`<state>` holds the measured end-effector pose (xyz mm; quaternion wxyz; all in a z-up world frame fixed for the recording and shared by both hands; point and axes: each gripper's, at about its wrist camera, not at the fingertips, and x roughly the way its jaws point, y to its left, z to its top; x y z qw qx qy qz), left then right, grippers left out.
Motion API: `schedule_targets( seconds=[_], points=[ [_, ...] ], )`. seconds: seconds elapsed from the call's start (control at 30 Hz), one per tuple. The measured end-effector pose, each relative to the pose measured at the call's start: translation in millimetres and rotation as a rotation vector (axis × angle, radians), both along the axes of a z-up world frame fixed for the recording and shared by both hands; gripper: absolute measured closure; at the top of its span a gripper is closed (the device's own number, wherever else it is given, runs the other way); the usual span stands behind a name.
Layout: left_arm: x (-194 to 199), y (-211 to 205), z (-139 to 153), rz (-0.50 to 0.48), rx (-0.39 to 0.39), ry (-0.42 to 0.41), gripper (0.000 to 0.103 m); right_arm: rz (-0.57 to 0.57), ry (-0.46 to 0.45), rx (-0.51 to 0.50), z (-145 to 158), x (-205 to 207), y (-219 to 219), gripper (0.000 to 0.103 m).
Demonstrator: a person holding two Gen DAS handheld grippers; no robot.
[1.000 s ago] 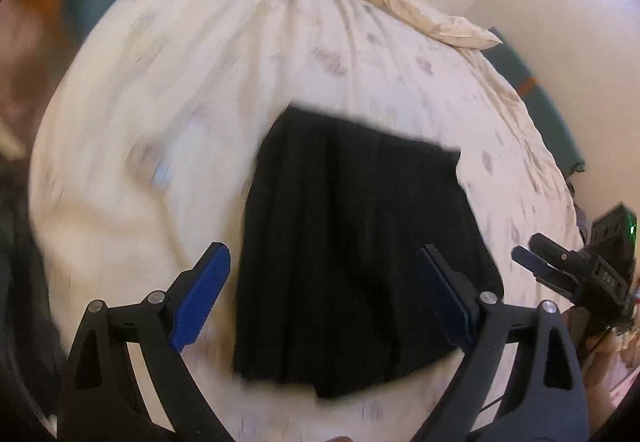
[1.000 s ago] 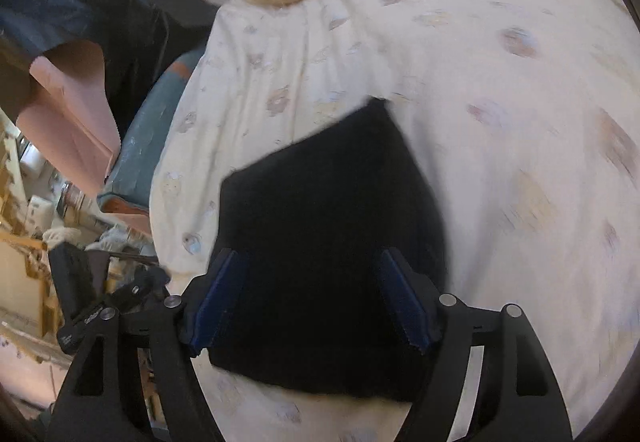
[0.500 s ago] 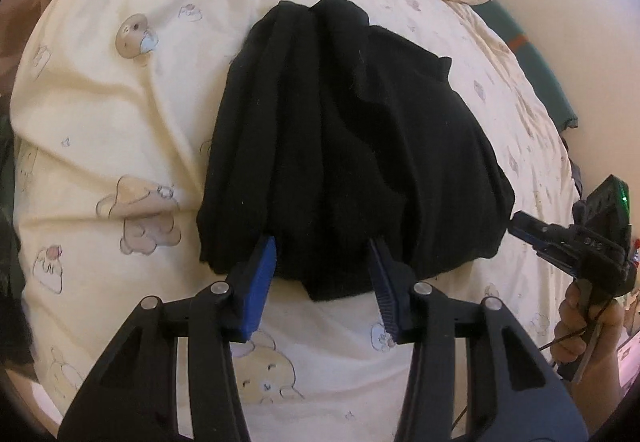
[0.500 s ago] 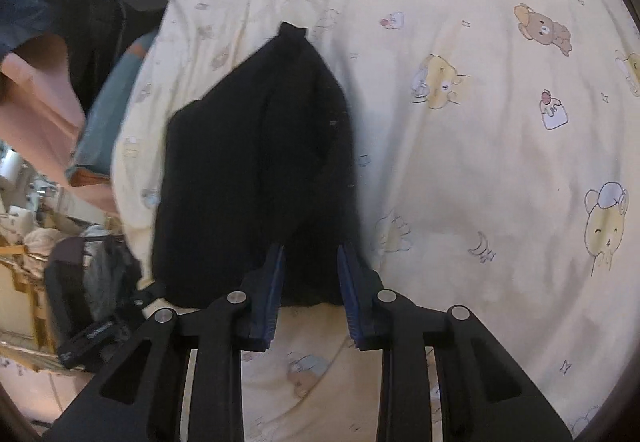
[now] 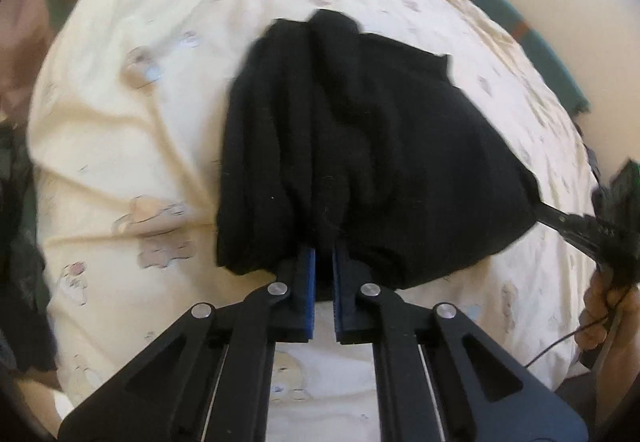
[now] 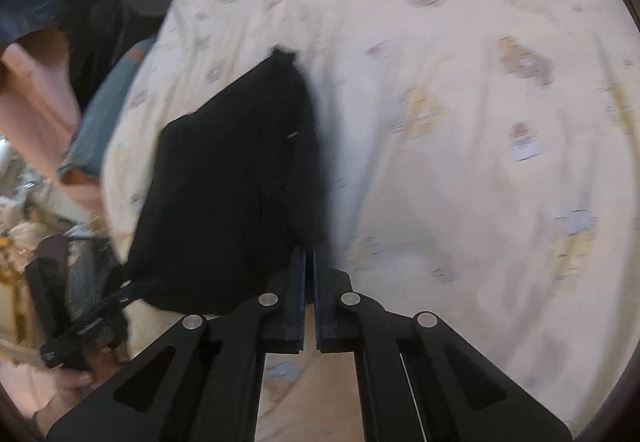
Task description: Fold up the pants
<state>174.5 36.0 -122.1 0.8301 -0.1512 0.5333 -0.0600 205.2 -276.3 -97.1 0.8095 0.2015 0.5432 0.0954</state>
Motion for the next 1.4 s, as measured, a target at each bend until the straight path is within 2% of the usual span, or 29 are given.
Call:
schedule_targets(
  seconds=[0.13, 0.2, 0.27, 0.33, 0.4, 0.43, 0.47, 0.5, 0.53, 0.57, 0.63, 0.73, 0.77, 0.8, 0.87, 0.9, 0.97, 1.03, 1.1, 1.13, 1.17, 1.2, 1.23, 1.27, 1.33, 1.4],
  points=[
    [1, 0, -16, 0.015, 0.01, 0.043, 0.099, 0.01, 0.102, -0.041, -27, 6, 2, 0.101],
    [2, 0, -20, 0.02, 0.017, 0.053, 0.097, 0.005, 0.102, -0.078, -28, 4, 5, 0.101],
    [1, -2, -19, 0.013, 0.035, 0.049, 0.095, -0.003, 0.096, -0.061, -23, 4, 4, 0.095],
    [-3, -5, -11, 0.008, 0.05, 0.033, 0.093, 0.001, 0.051, -0.105, -5, 3, 5, 0.093],
    [-5, -5, -4, 0.033, 0.045, 0.022, 0.092, 0.021, -0.033, -0.101, 16, -1, 7, 0.079],
    [-6, -2, 4, 0.057, 0.027, 0.003, 0.092, 0.027, -0.061, -0.077, 22, 0, 9, 0.058],
    [-6, 0, 10, 0.069, 0.01, -0.02, 0.086, 0.034, -0.096, -0.044, 28, 2, 10, 0.037],
    [-5, 1, 17, 0.077, -0.002, -0.052, 0.073, 0.033, -0.124, -0.022, 29, 5, 11, 0.036],
    [-4, 1, 21, 0.079, 0.003, -0.079, 0.066, 0.037, -0.132, -0.012, 26, 8, 14, 0.037],
    [-1, 0, 22, 0.077, 0.015, -0.093, 0.063, 0.047, -0.125, -0.014, 21, 15, 18, 0.042],
    [8, -8, 15, 0.049, 0.038, -0.077, 0.065, 0.053, -0.067, -0.019, -3, 29, 26, 0.055],
    [18, -22, -9, 0.004, 0.144, -0.011, 0.065, 0.014, 0.034, -0.039, -33, 39, 25, 0.058],
    [20, -24, -20, -0.008, 0.188, 0.022, 0.065, -0.012, 0.068, -0.062, -41, 40, 22, 0.059],
    [20, -25, -24, -0.01, 0.189, 0.031, 0.065, -0.054, 0.101, -0.158, -49, 42, 16, 0.059],
    [16, -20, -22, 0.01, 0.157, 0.013, 0.065, -0.099, 0.09, -0.303, -48, 38, 7, 0.059],
    [14, -17, -19, 0.023, 0.136, 0.008, 0.064, -0.1, 0.086, -0.281, -46, 37, 4, 0.059],
    [9, -11, -13, 0.049, 0.105, 0.007, 0.064, -0.14, 0.07, -0.143, -36, 31, -9, 0.059],
    [2, -4, -6, 0.084, 0.074, 0.007, 0.059, -0.177, 0.032, -0.076, -24, 22, -14, 0.057],
    [-5, 0, 4, 0.117, 0.033, -0.004, 0.031, -0.19, 0.008, -0.002, -14, 14, -12, 0.056],
    [-12, -1, 9, 0.132, 0.017, -0.018, 0.024, -0.177, 0.003, 0.059, -11, 10, -6, 0.055],
    [-19, -2, 15, 0.149, 0.0, -0.039, 0.013, -0.158, 0.001, 0.123, -8, 6, 2, 0.049],
    [-27, -3, 19, 0.166, -0.021, -0.057, 0.009, -0.144, 0.002, 0.16, -7, 3, 7, 0.043],
    [-33, -5, 20, 0.176, -0.043, -0.065, 0.009, -0.12, 0.002, 0.222, -7, -2, 16, 0.033],
    [-40, -6, 19, 0.189, -0.079, -0.069, 0.009, -0.1, 0.009, 0.279, -9, -9, 26, 0.028],
    [-53, -11, 15, 0.191, -0.142, -0.068, 0.009, -0.094, 0.039, 0.38, -22, -27, 40, 0.026],
    [-61, -16, 6, 0.198, -0.205, -0.05, 0.009, -0.129, 0.107, 0.473, -47, -46, 50, 0.026]
  ],
)
